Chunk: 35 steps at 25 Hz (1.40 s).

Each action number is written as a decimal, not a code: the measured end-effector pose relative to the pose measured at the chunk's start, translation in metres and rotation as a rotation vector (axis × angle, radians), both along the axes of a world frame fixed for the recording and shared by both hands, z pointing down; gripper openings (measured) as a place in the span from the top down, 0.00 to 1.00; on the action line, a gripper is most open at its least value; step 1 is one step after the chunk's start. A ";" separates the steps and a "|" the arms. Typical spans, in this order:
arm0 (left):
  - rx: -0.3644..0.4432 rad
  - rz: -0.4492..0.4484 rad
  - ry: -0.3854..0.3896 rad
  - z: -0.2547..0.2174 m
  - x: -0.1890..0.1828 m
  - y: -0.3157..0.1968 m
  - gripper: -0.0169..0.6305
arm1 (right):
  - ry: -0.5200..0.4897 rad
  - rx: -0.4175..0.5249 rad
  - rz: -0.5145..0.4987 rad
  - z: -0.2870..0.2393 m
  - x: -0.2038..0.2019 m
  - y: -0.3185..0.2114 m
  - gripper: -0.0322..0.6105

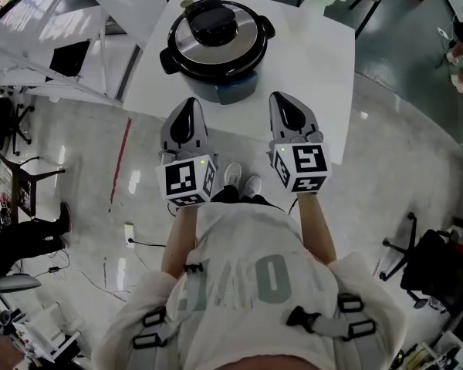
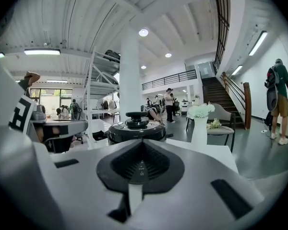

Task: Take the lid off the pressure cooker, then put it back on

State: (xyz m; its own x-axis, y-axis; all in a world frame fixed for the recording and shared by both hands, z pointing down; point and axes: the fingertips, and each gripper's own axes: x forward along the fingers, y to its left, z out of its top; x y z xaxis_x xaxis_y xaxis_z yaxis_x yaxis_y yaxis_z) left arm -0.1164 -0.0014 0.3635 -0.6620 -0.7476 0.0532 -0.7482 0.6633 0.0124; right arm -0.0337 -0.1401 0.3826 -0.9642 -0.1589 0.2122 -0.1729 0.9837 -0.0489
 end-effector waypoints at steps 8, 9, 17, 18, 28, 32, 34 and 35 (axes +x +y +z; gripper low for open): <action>0.026 -0.027 0.014 0.003 -0.015 0.011 0.95 | -0.004 0.042 0.026 -0.002 -0.006 -0.003 0.94; 0.032 -0.031 0.014 0.002 -0.018 0.013 0.95 | -0.003 0.043 0.028 -0.002 -0.006 -0.004 0.94; 0.023 -0.056 -0.019 -0.004 -0.033 0.017 0.95 | -0.007 0.054 0.039 -0.006 -0.013 -0.010 0.94; 0.020 -0.052 -0.025 -0.005 -0.035 0.017 0.94 | -0.009 0.057 0.044 -0.007 -0.013 -0.011 0.94; 0.021 0.079 0.060 0.020 -0.042 0.018 0.39 | 0.010 -0.082 -0.021 0.020 -0.021 -0.011 0.31; 0.036 0.076 0.103 0.024 -0.049 0.023 0.35 | 0.015 -0.086 0.002 0.025 -0.020 -0.012 0.31; 0.050 0.072 0.124 0.026 -0.052 0.025 0.35 | 0.019 -0.085 0.002 0.026 -0.022 -0.012 0.31; 0.051 0.070 0.128 0.027 -0.053 0.025 0.35 | 0.019 -0.085 0.002 0.026 -0.023 -0.012 0.31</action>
State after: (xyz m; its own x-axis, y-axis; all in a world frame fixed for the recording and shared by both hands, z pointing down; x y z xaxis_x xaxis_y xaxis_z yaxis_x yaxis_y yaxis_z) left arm -0.1690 0.0239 0.3904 -0.5985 -0.7955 0.0948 -0.7827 0.6059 0.1426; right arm -0.0570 -0.1518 0.4081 -0.9596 -0.1415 0.2432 -0.1766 0.9758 -0.1290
